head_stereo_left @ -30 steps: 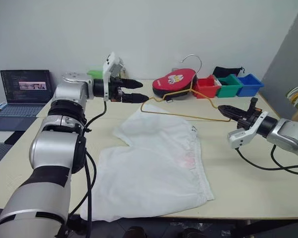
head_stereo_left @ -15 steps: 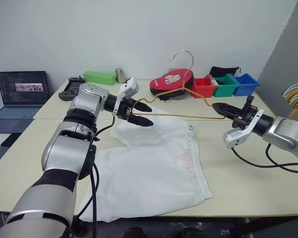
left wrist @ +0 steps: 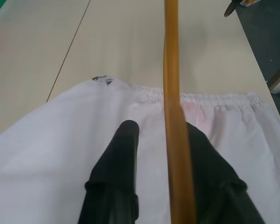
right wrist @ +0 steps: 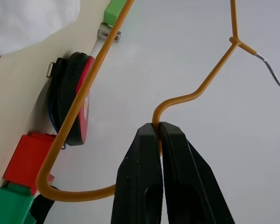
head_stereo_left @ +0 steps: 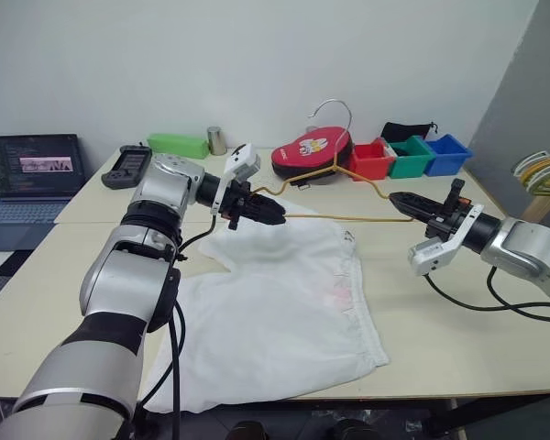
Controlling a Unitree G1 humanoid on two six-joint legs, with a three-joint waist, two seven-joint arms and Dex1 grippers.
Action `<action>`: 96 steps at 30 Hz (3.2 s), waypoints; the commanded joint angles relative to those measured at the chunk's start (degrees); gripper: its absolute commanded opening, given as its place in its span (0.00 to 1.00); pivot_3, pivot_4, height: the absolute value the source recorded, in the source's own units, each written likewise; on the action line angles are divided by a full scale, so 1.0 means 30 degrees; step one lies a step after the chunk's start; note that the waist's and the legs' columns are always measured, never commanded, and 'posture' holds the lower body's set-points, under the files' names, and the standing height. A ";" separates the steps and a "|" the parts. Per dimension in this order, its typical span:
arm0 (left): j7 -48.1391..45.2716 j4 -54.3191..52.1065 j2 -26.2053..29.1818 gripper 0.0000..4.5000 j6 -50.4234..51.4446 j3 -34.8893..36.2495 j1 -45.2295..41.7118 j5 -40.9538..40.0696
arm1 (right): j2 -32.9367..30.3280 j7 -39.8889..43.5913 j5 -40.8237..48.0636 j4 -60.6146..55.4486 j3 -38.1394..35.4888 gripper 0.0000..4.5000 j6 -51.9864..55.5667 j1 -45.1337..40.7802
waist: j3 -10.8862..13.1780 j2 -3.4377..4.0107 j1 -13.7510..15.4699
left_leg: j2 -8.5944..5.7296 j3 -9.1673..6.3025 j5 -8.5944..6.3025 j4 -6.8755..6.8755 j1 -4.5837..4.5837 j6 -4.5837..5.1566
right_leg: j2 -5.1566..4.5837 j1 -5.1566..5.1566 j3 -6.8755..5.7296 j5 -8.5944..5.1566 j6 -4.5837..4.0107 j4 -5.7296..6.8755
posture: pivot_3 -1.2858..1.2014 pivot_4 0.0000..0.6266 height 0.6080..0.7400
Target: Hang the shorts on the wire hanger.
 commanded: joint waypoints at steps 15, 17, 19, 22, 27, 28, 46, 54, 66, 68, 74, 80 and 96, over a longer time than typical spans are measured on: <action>0.2292 -0.1221 -0.0480 0.01 -0.2313 0.0859 0.0467 0.0413 | 0.0354 0.3024 0.3521 0.0313 -0.0634 0.00 0.0537 0.0065 | 0.0000 0.0000 -0.0044 | 0.0000 0.0006 0.0014 0.0011 0.0011 0.0021 | 0.0007 -0.0021 0.0011 -0.0010 -0.0018 0.0088 | 0.57 0.00 1.00; 0.2801 -0.1663 -0.0607 0.01 -0.2816 0.1001 0.0782 0.0361 | 0.0450 0.5140 0.5980 -0.0075 -0.0671 0.14 0.1406 0.0467 | -0.0002 -0.0004 -0.0046 | 0.0000 0.0006 0.0014 0.0012 0.0012 0.0022 | 0.0007 -0.0021 0.0009 -0.0010 -0.0018 0.0085 | 0.57 0.00 1.00; 0.3346 -0.2236 -0.0669 0.01 -0.3475 0.1026 0.1396 0.0461 | 0.0299 0.7592 0.8586 -0.0823 -0.0701 0.26 0.2599 0.0868 | -0.0002 -0.0003 -0.0043 | 0.0004 0.0005 0.0014 0.0016 0.0016 0.0023 | 0.0006 -0.0020 0.0012 -0.0010 -0.0018 0.0089 | 0.57 0.00 1.00; 0.4561 -0.3201 -0.0729 0.01 -0.4634 0.0950 0.2458 0.0745 | 0.0089 1.1433 1.2940 -0.2610 -0.1181 0.41 0.6190 0.1674 | -0.0004 0.0001 -0.0037 | 0.0007 0.0004 0.0014 0.0019 0.0019 0.0025 | 0.0005 -0.0019 0.0010 -0.0009 -0.0018 0.0092 | 0.57 0.00 1.00; 0.7258 -0.5032 -0.0281 0.01 -0.9646 -0.0061 0.4275 0.2771 | 0.0587 1.4368 1.9478 -0.5589 -0.3281 0.69 1.5402 0.1785 | -0.0004 0.0000 0.0054 | 0.0031 -0.0017 0.0017 0.0035 0.0024 0.0028 | 0.0004 -0.0019 -0.0006 0.0002 -0.0033 0.0116 | 0.57 0.00 1.00; 0.7578 -0.5370 -0.0216 0.01 -1.0520 -0.0172 0.4587 0.3048 | 0.0403 1.4828 1.9950 -0.5687 -0.3487 0.73 1.6485 0.1574 | -0.0005 0.0000 0.0104 | 0.0030 -0.0015 0.0017 0.0037 0.0024 0.0028 | 0.0004 -0.0018 -0.0008 0.0004 -0.0036 0.0120 | 0.57 0.00 1.00; 1.1052 -0.8507 0.0060 0.01 -1.8294 -0.1321 0.6214 0.4929 | 0.0795 1.7042 1.8040 -0.3698 -0.1983 1.00 1.9706 -0.0104 | -0.0019 -0.0001 0.0717 | 0.0027 -0.0005 0.0018 0.0035 0.0031 0.0041 | 0.0019 -0.0022 -0.0034 0.0014 -0.0044 0.0102 | 0.59 0.00 1.00; 1.1689 -0.8237 0.0044 0.01 -1.8772 -0.1524 0.5978 0.5123 | 0.0255 1.7731 1.6958 -0.3691 -0.1732 0.82 1.8230 0.0677 | -0.0021 -0.0001 0.1179 | 0.0025 -0.0002 0.0017 0.0032 0.0017 0.0041 | 0.0019 -0.0039 -0.0057 0.0014 -0.0044 0.0098 | 0.59 0.00 1.00; 1.2342 -0.7948 -0.0066 0.01 -1.8960 -0.1959 0.5556 0.5372 | 0.0240 1.7432 1.5357 -0.3239 -0.1930 0.16 1.6409 0.1073 | -0.0021 0.0000 0.1188 | 0.0024 0.0013 0.0017 0.0031 0.0020 0.0042 | 0.0021 -0.0039 -0.0062 0.0014 -0.0044 0.0096 | 0.58 0.00 1.00; 1.2449 -0.7893 -0.0066 0.01 -1.9006 -0.2018 0.5513 0.5410 | 0.0113 1.7506 1.5165 -0.3162 -0.1901 0.05 1.6157 0.1114 | -0.0022 0.0000 0.1191 | 0.0024 0.0012 0.0017 0.0031 0.0020 0.0041 | 0.0021 -0.0040 -0.0062 0.0014 -0.0045 0.0096 | 0.58 0.00 1.00; 1.2759 -0.7679 -0.0158 0.01 -1.8959 -0.2115 0.5274 0.5498 | 0.0147 1.7430 1.4653 -0.2779 -0.1930 0.01 1.5438 0.1217 | -0.0027 0.0009 0.1175 | 0.0022 0.0015 0.0017 0.0032 0.0021 0.0041 | 0.0021 -0.0040 -0.0070 0.0014 -0.0045 0.0095 | 0.58 0.00 1.00; 1.2404 -0.7670 -0.0290 0.16 -1.8281 -0.1787 0.5253 0.4599 | 0.0341 1.7411 1.4660 -0.2988 -0.1955 0.00 1.5345 0.1398 | -0.0027 0.0009 0.1171 | 0.0022 0.0015 0.0017 0.0032 0.0021 0.0041 | 0.0021 -0.0040 -0.0063 0.0014 -0.0045 0.0096 | 0.58 0.00 1.00; 0.8272 -1.0253 0.1508 0.94 -1.5049 -0.0256 0.6456 -0.0678 | 0.0303 1.8818 1.6507 0.0131 -0.2869 0.00 1.6421 0.2350 | -0.0029 0.0006 0.1180 | 0.0022 0.0013 0.0018 0.0032 0.0027 0.0042 | 0.0022 -0.0032 -0.0069 0.0015 -0.0045 0.0098 | 0.60 0.00 1.00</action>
